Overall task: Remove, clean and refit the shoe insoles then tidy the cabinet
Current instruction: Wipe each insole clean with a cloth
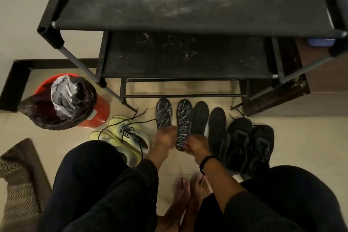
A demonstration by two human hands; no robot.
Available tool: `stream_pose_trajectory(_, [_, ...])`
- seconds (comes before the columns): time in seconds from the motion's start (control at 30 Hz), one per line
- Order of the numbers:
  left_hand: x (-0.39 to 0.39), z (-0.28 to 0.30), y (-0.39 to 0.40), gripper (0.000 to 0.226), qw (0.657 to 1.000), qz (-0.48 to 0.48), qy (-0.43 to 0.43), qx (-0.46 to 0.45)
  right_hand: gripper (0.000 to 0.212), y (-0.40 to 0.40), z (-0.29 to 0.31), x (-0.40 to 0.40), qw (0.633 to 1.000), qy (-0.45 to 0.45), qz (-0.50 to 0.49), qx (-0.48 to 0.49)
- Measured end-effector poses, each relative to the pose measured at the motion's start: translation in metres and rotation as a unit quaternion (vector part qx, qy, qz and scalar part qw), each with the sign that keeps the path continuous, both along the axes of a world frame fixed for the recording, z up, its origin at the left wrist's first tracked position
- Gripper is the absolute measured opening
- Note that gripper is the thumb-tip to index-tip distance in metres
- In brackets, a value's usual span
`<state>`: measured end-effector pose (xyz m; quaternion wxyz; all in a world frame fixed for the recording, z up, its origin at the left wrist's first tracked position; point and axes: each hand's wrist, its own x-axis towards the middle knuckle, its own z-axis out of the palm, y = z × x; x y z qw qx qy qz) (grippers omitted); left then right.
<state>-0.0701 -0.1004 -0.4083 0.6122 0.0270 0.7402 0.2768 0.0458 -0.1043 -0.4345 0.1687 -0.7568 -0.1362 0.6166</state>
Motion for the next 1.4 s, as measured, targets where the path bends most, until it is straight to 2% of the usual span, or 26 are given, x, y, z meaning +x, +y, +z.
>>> stream_pose_trajectory(0.13, [0.009,0.042,0.016,0.011,0.999,-0.04,0.005,0.026,0.018,0.018,0.046,0.006,0.996,-0.001,0.036,0.077])
stream_pose_trajectory(0.3, [0.023,0.099,0.028,0.017,0.983,-0.125,0.029,0.128,0.017,0.025,0.122,0.017,0.979,0.01,0.031,0.2])
stream_pose_trajectory(0.4, [0.037,0.14,0.033,0.018,0.97,-0.146,0.004,0.194,0.009,0.019,0.162,0.034,0.96,-0.029,0.037,0.276])
stream_pose_trajectory(0.5, [0.053,0.181,0.038,0.019,0.951,-0.187,-0.003,0.245,0.005,0.017,0.195,0.055,0.946,-0.014,0.026,0.324])
stream_pose_trajectory(0.7, [0.109,0.242,0.052,0.015,0.912,-0.274,-0.005,0.305,0.006,0.018,0.248,0.128,0.922,-0.05,-0.001,0.385])
stream_pose_trajectory(0.97, [0.187,0.272,0.073,0.015,0.863,-0.344,0.013,0.37,0.005,0.049,0.262,0.232,0.899,-0.19,0.04,0.394])
stream_pose_trajectory(1.03, [0.199,0.274,0.083,0.015,0.857,-0.34,0.028,0.387,0.006,0.071,0.26,0.251,0.872,-0.262,0.1,0.401])
stream_pose_trajectory(1.13, [0.21,0.273,0.096,0.014,0.851,-0.35,0.041,0.391,0.015,0.113,0.257,0.271,0.797,-0.379,0.213,0.418])
stream_pose_trajectory(1.2, [0.215,0.269,0.103,0.014,0.843,-0.366,0.052,0.391,0.021,0.142,0.252,0.28,0.76,-0.411,0.265,0.428])
stream_pose_trajectory(1.4, [0.214,0.252,0.119,0.013,0.829,-0.392,0.071,0.393,0.065,0.205,0.235,0.299,0.721,-0.456,0.405,0.329])
